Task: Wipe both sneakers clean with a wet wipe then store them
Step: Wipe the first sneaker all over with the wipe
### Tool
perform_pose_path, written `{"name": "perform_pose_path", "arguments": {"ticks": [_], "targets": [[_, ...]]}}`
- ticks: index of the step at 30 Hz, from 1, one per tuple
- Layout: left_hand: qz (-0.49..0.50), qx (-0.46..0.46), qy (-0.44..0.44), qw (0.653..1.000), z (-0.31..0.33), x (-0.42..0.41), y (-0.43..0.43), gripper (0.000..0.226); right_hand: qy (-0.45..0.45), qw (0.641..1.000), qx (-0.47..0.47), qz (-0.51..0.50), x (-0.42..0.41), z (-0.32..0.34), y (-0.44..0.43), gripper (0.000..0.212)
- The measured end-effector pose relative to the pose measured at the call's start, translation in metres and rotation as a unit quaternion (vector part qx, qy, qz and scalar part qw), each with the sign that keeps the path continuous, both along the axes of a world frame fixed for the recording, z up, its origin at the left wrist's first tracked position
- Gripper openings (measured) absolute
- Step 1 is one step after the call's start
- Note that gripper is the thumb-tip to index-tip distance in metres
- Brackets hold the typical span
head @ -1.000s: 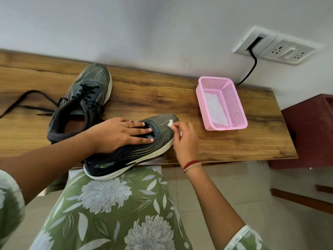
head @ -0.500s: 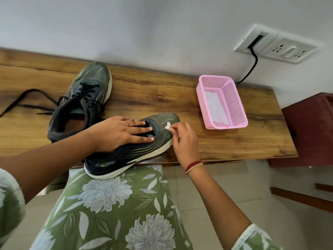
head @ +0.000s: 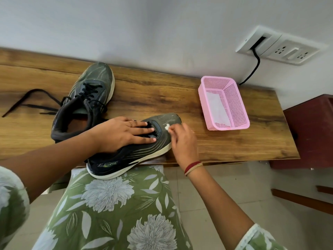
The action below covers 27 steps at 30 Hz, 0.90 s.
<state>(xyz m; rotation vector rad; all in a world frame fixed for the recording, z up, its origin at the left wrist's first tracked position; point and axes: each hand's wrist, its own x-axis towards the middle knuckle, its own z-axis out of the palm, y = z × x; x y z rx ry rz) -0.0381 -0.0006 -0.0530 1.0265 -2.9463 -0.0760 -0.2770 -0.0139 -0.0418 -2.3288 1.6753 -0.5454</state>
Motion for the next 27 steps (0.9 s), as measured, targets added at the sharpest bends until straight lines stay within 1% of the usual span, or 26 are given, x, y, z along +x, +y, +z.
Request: {"name": "perform_pose_path", "arguments": {"ticks": [1, 2, 4, 5, 8, 9, 12, 13, 15, 16, 17, 20, 21, 22, 23, 24, 25, 26, 27], "targets": [[-0.002, -0.001, 0.001, 1.0, -0.001, 0.0, 0.0, 0.065, 0.014, 1.0, -0.006, 0.017, -0.002, 0.001, -0.001, 0.008], [-0.001, -0.004, 0.004, 1.0, -0.001, 0.0, 0.0, 0.065, 0.014, 1.0, -0.005, 0.001, -0.005, 0.001, -0.008, 0.009], [0.001, -0.01, 0.004, 1.0, 0.001, 0.0, -0.001, 0.064, -0.016, 0.998, -0.003, -0.056, -0.003, 0.005, -0.017, 0.01], [0.003, -0.009, 0.002, 1.0, 0.001, -0.001, -0.001, 0.064, -0.019, 0.998, 0.003, -0.056, 0.002, 0.006, -0.016, 0.011], [0.006, 0.0, -0.003, 1.0, 0.003, -0.002, 0.0, 0.062, 0.038, 0.999, -0.015, 0.022, 0.013, 0.002, -0.002, 0.007], [0.005, 0.002, -0.004, 1.0, 0.003, -0.002, -0.001, 0.061, 0.047, 0.998, -0.029, 0.02, 0.01, 0.003, -0.007, 0.005], [0.003, -0.011, -0.008, 1.0, 0.003, -0.002, 0.0, 0.06, 0.032, 0.997, -0.029, -0.071, 0.006, 0.01, -0.024, 0.01], [0.003, -0.013, -0.01, 1.0, 0.003, -0.002, 0.0, 0.06, 0.033, 0.997, -0.016, -0.067, 0.009, 0.011, -0.022, 0.011], [0.004, -0.001, -0.011, 1.0, 0.003, -0.002, -0.001, 0.058, 0.05, 0.999, 0.004, -0.006, 0.018, 0.008, -0.01, 0.011], [0.006, 0.009, -0.012, 1.0, 0.004, -0.002, -0.001, 0.058, 0.063, 0.998, 0.003, 0.017, 0.017, 0.007, -0.007, 0.01], [0.007, 0.012, -0.011, 1.0, 0.004, -0.003, -0.001, 0.057, 0.078, 0.997, -0.002, 0.017, 0.014, 0.006, -0.008, 0.01], [0.002, -0.008, -0.011, 1.0, 0.003, -0.005, 0.001, 0.059, 0.098, 0.993, -0.035, -0.051, 0.006, 0.009, -0.018, 0.01], [0.001, -0.005, -0.011, 1.0, 0.004, -0.005, 0.002, 0.059, 0.094, 0.994, -0.027, -0.051, 0.01, 0.01, -0.016, 0.011], [0.003, -0.004, -0.005, 1.0, 0.005, -0.005, 0.001, 0.059, 0.079, 0.996, 0.0, -0.032, 0.015, 0.01, -0.01, 0.012], [0.005, 0.004, -0.005, 1.0, 0.006, -0.004, 0.0, 0.058, 0.045, 0.998, 0.039, -0.013, 0.018, 0.01, -0.003, 0.013], [0.01, 0.012, -0.008, 1.0, 0.007, -0.004, 0.0, 0.058, -0.011, 0.996, 0.087, -0.009, 0.019, 0.013, 0.002, 0.013], [0.015, 0.019, -0.012, 1.0, 0.005, -0.002, 0.0, 0.058, -0.096, 0.985, 0.141, -0.031, 0.015, 0.018, 0.004, 0.012], [0.017, 0.017, -0.01, 1.0, 0.004, -0.001, 0.0, 0.058, -0.213, 0.954, 0.197, -0.074, 0.011, 0.027, 0.003, 0.01], [0.02, 0.016, -0.006, 1.0, 0.003, 0.0, 0.0, 0.06, -0.339, 0.899, 0.248, -0.123, 0.005, 0.035, 0.003, 0.009]]}}
